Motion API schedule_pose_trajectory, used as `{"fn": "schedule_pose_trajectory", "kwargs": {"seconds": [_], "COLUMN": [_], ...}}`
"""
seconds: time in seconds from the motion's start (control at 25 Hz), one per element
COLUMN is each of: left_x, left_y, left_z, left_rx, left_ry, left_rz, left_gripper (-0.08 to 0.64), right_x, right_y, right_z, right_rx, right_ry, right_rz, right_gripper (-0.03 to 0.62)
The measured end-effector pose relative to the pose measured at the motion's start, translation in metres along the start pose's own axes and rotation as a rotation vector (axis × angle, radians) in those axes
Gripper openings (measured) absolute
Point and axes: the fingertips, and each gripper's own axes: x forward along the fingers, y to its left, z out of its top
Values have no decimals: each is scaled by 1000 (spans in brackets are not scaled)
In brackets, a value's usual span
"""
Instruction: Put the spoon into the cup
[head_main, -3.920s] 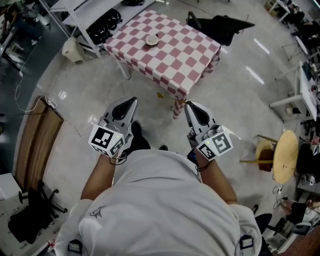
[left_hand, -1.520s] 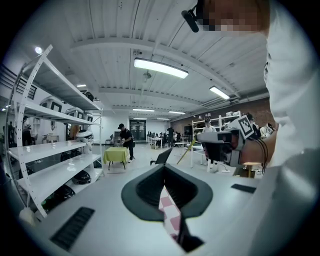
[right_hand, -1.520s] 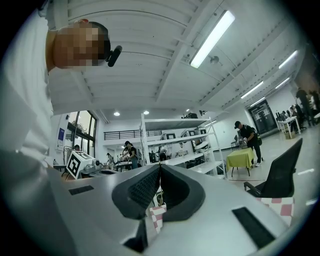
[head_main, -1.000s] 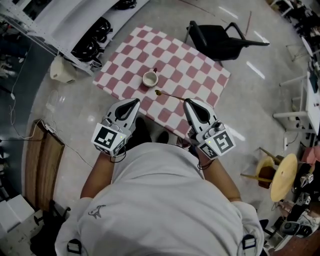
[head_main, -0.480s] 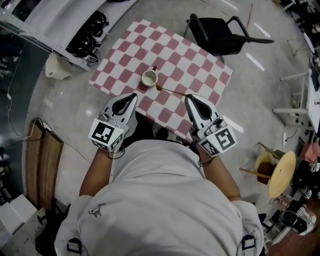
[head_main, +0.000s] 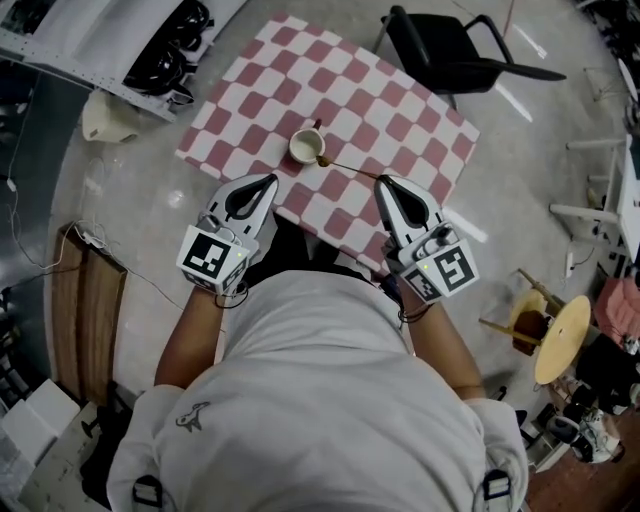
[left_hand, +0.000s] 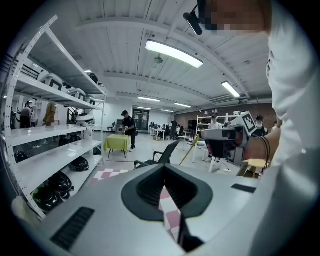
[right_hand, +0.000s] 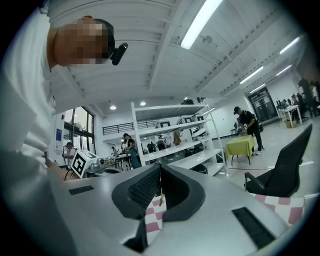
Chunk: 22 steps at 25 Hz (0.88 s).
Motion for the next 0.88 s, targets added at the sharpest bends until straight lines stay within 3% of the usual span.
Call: {"fn": "schedule_pose_trajectory", "kwargs": {"seconds": [0.88], "left_x": [48], "left_y": [55], "left_z": [-63], "left_rx": [-90], "left_ry": [112], "left_rz": [-88], "left_gripper": [14], "right_x": [72], "right_y": [-46], "right_z": [-66], "right_rx": [82], "right_ry": [120], "right_rz": [-41], "right_gripper": [34]}}
